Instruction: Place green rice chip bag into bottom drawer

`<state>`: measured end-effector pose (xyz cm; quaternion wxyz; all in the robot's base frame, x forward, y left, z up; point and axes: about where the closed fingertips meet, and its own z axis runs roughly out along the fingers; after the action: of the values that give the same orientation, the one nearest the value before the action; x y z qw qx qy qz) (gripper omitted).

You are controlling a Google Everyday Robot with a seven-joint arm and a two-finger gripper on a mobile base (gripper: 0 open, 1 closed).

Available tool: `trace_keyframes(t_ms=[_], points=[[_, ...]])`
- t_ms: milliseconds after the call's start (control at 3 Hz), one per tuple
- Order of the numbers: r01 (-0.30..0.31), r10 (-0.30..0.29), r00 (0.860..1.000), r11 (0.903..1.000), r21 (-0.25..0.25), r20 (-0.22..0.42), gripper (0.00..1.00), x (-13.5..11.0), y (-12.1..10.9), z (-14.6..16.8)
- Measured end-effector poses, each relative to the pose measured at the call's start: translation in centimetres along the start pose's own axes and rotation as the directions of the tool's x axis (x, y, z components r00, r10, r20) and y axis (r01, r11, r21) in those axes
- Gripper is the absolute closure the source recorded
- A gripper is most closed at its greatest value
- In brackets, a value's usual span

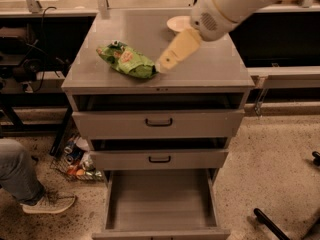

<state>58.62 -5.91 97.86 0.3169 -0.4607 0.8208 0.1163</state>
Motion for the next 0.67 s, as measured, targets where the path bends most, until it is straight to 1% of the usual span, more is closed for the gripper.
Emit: trace_keyframes(t_ms=[333,667], points=[[-0.095,0.095,0.995,0.9953,0.021,0.010,0.00,-3.8,-1.9,3.8],[-0.159,0.160,0.985,0.9867,0.036,-0.057,0.00,-6.2,-3.1,7.9]])
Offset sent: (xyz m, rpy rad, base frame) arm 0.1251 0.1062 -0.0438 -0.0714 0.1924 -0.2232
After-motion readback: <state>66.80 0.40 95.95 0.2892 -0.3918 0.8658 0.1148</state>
